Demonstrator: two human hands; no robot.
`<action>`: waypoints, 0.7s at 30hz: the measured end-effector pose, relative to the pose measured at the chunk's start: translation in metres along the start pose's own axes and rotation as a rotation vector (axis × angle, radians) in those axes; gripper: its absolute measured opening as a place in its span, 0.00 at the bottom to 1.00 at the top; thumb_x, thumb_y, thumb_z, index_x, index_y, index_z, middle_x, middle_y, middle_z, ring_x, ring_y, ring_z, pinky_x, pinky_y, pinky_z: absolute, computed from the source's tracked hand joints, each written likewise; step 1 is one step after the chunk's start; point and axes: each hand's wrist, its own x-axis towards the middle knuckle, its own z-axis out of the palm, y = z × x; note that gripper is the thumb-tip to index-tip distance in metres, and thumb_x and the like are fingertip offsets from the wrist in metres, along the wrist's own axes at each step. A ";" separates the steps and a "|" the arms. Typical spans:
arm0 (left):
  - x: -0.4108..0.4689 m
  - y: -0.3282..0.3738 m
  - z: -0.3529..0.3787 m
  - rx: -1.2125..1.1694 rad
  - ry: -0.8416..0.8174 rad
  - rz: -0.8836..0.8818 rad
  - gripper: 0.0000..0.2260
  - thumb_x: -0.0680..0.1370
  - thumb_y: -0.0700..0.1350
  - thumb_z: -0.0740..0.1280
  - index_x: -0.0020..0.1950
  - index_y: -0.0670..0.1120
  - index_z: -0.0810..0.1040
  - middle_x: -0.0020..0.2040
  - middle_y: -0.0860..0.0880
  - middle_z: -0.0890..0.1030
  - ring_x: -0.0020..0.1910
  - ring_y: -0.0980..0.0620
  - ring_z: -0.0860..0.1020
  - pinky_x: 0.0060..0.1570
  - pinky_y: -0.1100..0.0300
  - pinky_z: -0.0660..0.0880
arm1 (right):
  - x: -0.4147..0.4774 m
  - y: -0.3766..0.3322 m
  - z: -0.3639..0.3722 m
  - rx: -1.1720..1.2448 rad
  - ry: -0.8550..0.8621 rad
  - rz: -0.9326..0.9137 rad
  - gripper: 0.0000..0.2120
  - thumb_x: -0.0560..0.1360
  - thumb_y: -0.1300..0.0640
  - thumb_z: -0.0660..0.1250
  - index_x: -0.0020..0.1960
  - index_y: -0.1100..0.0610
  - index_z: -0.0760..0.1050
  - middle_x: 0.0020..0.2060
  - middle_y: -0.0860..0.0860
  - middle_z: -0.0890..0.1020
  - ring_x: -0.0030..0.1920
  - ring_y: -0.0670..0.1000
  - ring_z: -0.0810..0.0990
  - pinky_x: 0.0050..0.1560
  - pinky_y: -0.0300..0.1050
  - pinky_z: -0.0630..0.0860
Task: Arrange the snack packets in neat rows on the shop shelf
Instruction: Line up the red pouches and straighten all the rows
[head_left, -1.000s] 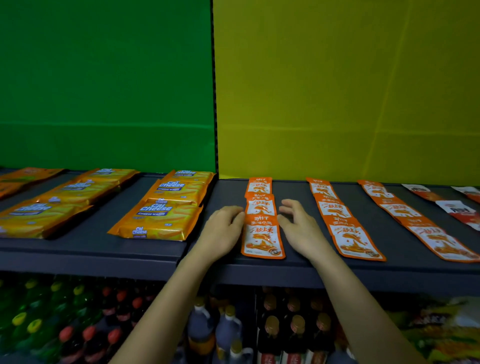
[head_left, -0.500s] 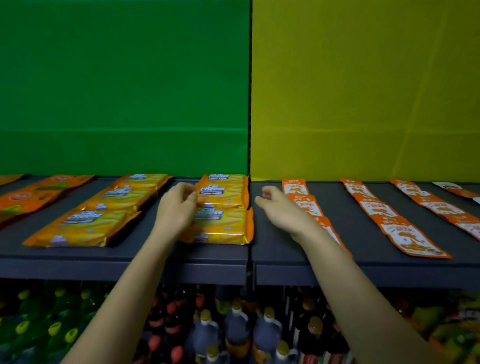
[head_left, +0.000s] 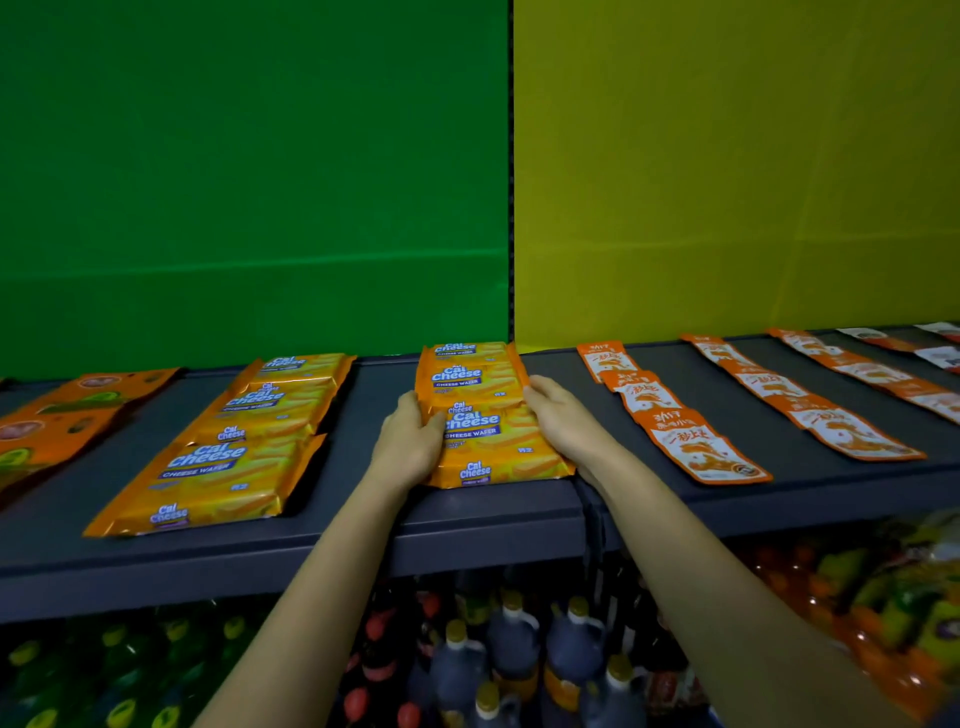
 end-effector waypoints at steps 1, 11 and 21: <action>0.000 -0.001 0.000 0.010 0.002 0.000 0.16 0.80 0.47 0.57 0.67 0.45 0.65 0.65 0.43 0.73 0.61 0.43 0.73 0.61 0.51 0.70 | 0.000 0.000 0.001 0.001 0.006 0.003 0.20 0.81 0.52 0.52 0.71 0.56 0.63 0.67 0.53 0.71 0.56 0.45 0.70 0.54 0.39 0.66; 0.005 -0.007 -0.005 -0.053 0.041 -0.020 0.16 0.79 0.43 0.58 0.67 0.42 0.66 0.65 0.42 0.73 0.61 0.43 0.74 0.59 0.51 0.72 | 0.006 0.002 0.012 0.014 0.001 0.028 0.18 0.81 0.51 0.53 0.69 0.55 0.65 0.63 0.53 0.74 0.62 0.54 0.74 0.64 0.53 0.71; 0.049 -0.005 -0.015 -0.179 0.030 -0.139 0.27 0.78 0.46 0.60 0.74 0.41 0.56 0.73 0.42 0.64 0.69 0.44 0.67 0.57 0.57 0.65 | 0.045 -0.002 -0.001 0.016 0.039 0.084 0.20 0.81 0.54 0.55 0.68 0.63 0.64 0.63 0.58 0.73 0.62 0.55 0.73 0.56 0.46 0.69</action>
